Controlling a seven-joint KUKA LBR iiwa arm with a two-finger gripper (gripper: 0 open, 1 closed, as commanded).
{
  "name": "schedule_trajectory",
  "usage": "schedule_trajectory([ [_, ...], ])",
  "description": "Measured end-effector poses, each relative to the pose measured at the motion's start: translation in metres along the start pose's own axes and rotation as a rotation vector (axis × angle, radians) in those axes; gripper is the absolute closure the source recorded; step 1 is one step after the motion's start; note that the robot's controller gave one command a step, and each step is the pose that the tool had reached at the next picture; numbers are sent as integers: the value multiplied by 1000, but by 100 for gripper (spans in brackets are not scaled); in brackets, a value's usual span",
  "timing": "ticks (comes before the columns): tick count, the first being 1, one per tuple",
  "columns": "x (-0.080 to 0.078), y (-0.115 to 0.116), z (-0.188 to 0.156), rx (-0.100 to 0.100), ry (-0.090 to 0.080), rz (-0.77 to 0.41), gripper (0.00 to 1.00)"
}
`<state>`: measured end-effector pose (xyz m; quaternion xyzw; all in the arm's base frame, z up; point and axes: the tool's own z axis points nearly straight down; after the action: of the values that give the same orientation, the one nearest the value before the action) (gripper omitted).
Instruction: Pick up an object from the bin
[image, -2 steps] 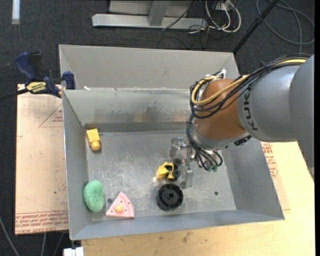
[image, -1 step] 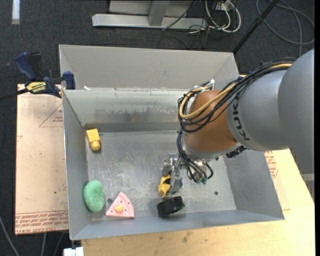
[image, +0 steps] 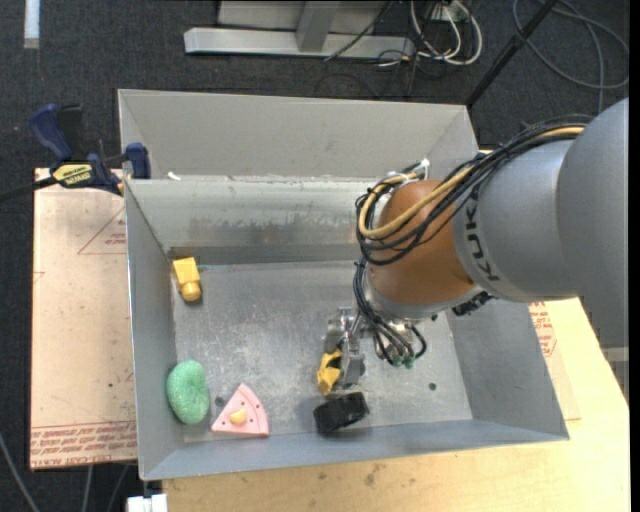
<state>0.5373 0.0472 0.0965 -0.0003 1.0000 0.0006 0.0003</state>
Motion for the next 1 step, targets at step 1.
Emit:
schedule_trajectory([
  [1,1,1,-1,0,1,0,100],
])
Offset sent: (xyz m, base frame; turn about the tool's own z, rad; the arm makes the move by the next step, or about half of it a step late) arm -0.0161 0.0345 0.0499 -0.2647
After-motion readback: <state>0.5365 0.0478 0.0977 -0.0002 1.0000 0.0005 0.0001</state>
